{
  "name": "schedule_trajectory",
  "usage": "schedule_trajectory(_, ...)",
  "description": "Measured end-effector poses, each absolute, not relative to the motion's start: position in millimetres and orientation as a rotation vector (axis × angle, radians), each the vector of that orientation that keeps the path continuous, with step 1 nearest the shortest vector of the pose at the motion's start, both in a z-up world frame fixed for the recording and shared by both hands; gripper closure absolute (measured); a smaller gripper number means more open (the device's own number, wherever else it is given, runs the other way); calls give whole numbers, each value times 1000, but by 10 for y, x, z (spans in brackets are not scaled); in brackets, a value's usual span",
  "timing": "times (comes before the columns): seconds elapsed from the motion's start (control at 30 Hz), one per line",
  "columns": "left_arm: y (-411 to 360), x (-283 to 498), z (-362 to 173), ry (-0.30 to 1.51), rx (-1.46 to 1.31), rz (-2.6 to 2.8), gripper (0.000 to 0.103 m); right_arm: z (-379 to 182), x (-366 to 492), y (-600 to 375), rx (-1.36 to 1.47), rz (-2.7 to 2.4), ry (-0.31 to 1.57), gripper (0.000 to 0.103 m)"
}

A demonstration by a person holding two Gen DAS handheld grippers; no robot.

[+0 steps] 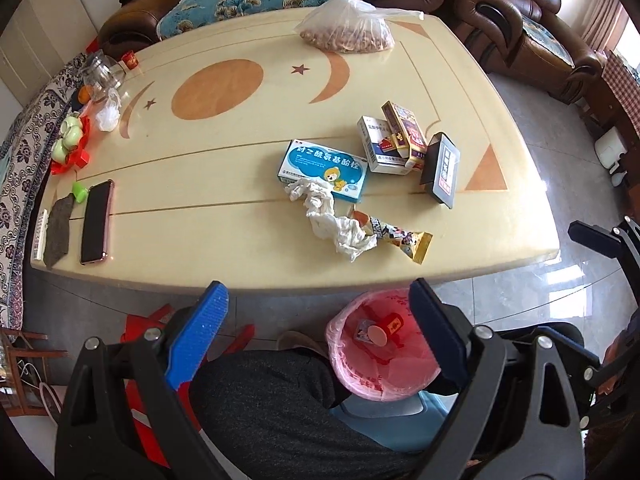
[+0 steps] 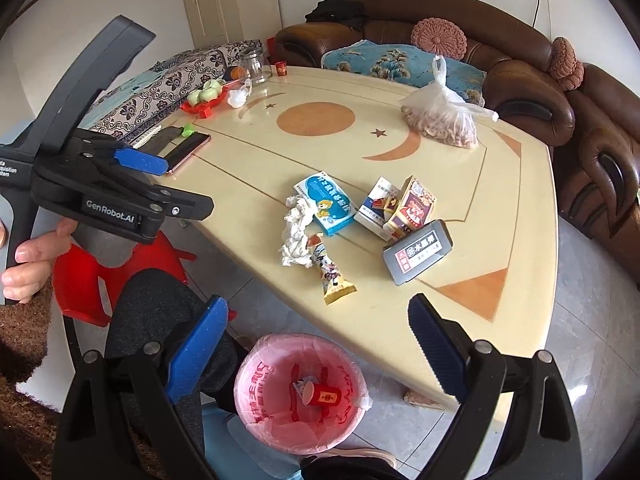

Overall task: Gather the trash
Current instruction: 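Move both open tools back over the table toward the remaining trash, then grasp the crumpled tissue with the left tool while the right tool grasps the snack wrapper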

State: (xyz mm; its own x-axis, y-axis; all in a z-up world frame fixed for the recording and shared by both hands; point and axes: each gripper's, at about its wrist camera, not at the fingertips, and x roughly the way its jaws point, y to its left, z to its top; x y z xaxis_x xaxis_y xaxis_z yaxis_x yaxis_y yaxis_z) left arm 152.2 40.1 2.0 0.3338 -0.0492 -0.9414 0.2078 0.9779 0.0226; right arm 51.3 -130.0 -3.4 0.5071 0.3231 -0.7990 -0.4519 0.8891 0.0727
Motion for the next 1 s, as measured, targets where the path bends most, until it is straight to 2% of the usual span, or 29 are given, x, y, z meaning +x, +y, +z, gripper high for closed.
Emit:
schedule_trajectory(0.43, 349, 1981, -303, 1321, 124, -129, 14, -70, 864, -1300, -213, 480, 938, 14)
schedule_trajectory(1.0, 362, 2561, -915, 1457, 67, -91, 14, -718, 1378, -851, -366, 611, 1093, 14)
